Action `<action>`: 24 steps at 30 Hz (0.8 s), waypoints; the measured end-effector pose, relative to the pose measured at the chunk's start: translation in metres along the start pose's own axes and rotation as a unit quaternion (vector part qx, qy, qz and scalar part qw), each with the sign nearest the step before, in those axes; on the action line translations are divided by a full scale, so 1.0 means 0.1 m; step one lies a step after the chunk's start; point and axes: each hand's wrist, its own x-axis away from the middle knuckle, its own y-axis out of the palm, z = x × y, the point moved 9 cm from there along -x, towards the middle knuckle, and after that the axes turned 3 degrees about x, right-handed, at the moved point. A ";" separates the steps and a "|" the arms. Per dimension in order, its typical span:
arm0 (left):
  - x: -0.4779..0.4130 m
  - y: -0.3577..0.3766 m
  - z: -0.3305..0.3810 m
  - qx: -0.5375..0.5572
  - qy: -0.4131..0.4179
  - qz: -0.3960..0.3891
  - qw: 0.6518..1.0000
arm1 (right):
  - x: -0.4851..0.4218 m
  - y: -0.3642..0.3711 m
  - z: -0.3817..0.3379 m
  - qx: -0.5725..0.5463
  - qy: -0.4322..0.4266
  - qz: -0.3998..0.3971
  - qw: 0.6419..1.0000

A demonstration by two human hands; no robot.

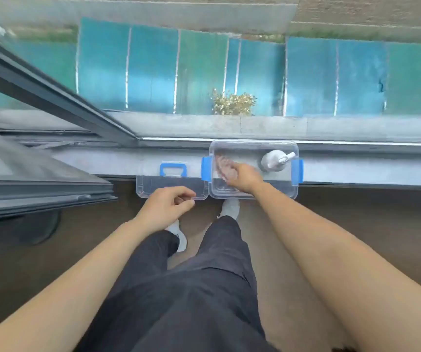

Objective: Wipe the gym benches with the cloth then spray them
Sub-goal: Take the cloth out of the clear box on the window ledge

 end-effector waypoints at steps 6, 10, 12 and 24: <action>-0.03 0.09 -0.18 0.060 -0.037 0.016 0.997 | -0.52 0.44 0.18 0.110 0.027 -0.036 0.993; -0.02 0.11 -0.35 0.092 -0.056 0.023 0.994 | -0.70 0.44 0.24 0.051 0.036 0.002 0.998; -0.03 0.11 -0.38 0.101 -0.057 0.028 0.993 | -0.68 0.40 0.25 0.025 0.039 0.005 0.999; -0.02 0.01 0.42 0.086 0.014 0.054 0.995 | 1.10 -0.65 -0.40 -0.216 -0.139 0.150 0.955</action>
